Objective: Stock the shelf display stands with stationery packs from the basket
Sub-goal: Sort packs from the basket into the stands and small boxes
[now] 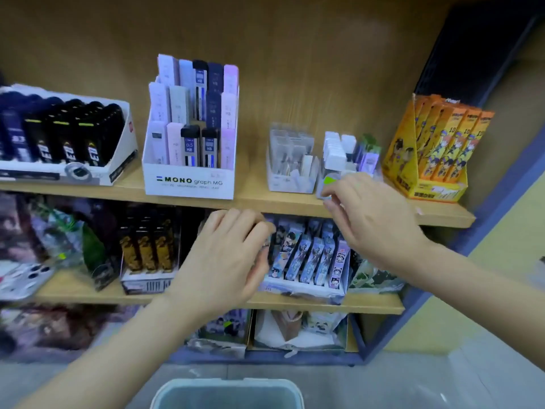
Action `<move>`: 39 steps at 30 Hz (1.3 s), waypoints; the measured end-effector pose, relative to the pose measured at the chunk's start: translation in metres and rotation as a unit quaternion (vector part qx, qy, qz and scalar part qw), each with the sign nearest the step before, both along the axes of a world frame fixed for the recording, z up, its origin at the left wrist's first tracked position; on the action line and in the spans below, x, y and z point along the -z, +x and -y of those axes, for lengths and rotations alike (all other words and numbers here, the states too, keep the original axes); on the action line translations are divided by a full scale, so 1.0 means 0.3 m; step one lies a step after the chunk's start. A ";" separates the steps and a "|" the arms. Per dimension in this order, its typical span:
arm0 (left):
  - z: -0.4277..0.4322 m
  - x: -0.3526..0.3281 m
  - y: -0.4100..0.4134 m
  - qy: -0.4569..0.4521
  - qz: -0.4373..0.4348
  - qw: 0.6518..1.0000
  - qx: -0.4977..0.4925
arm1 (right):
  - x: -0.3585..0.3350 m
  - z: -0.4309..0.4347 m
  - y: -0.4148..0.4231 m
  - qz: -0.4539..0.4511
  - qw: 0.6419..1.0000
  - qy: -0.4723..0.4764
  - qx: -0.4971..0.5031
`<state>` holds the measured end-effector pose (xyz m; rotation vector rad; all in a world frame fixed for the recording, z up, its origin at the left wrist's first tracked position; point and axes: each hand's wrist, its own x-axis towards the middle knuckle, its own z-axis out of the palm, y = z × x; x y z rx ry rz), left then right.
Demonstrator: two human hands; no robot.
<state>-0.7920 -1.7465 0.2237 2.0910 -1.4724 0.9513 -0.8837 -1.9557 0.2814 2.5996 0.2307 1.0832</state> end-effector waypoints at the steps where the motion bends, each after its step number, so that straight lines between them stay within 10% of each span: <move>1: -0.037 0.055 -0.010 0.012 -0.009 1.000 -0.001 | 0.054 -0.011 -0.010 -0.029 0.999 0.010 -0.014; 12: -0.402 0.705 -0.053 0.164 -0.295 0.924 -0.178 | 0.866 -0.207 -0.034 -0.346 0.930 0.100 -0.070; 19: -0.518 0.992 -0.080 0.143 -0.523 0.775 -0.326 | 1.423 -0.382 -0.100 -0.631 0.698 0.339 0.010; 27: -0.476 1.125 -0.165 0.052 -0.668 0.693 -0.268 | 1.614 -0.628 -0.108 -0.706 0.545 0.449 0.054; 39: -0.463 1.134 -0.168 0.010 -0.697 0.673 -0.247 | 1.634 -0.633 -0.053 -0.695 0.676 0.243 -0.021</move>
